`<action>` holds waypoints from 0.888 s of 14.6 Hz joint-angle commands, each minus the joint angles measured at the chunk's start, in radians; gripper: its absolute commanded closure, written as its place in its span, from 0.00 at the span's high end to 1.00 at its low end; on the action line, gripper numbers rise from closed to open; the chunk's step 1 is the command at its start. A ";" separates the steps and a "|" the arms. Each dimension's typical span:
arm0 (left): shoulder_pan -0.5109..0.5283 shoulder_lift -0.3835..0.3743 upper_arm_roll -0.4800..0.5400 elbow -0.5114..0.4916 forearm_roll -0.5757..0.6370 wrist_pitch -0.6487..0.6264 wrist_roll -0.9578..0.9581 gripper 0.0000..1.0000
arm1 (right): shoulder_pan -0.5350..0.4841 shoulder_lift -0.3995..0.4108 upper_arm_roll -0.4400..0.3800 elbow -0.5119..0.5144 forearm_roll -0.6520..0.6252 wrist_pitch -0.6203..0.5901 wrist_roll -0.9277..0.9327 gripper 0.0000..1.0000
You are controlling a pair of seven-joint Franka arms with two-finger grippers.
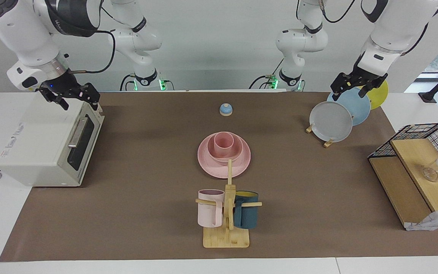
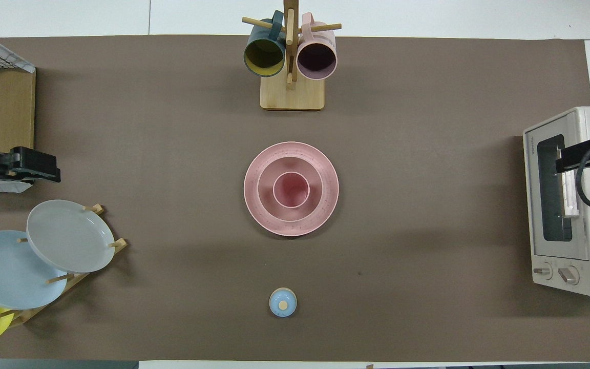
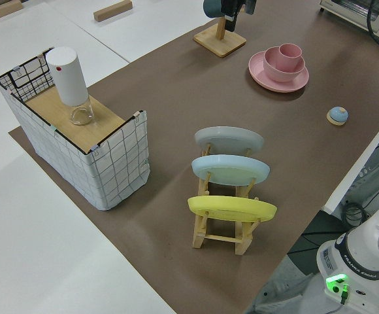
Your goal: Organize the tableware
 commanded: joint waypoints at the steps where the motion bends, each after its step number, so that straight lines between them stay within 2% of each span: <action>1: 0.005 -0.082 -0.006 -0.106 0.007 0.054 0.016 1.00 | -0.027 -0.002 0.007 0.007 0.033 -0.027 -0.019 1.00; 4: -0.006 -0.047 -0.009 -0.048 0.007 0.061 0.007 1.00 | -0.016 -0.004 0.009 0.006 0.033 -0.027 -0.020 1.00; 5: -0.003 0.011 -0.009 -0.005 0.007 0.030 0.005 1.00 | -0.014 -0.004 0.009 0.006 0.033 -0.028 -0.020 1.00; 8: 0.019 0.111 -0.018 0.177 0.007 -0.100 0.008 1.00 | -0.017 -0.004 0.009 0.006 0.033 -0.027 -0.020 1.00; 10: 0.025 0.111 -0.020 0.182 0.001 -0.110 0.011 1.00 | -0.017 -0.004 0.009 0.006 0.033 -0.027 -0.020 1.00; 13: 0.023 0.053 -0.018 0.081 -0.022 -0.088 0.021 1.00 | -0.016 -0.004 0.009 0.006 0.033 -0.027 -0.020 1.00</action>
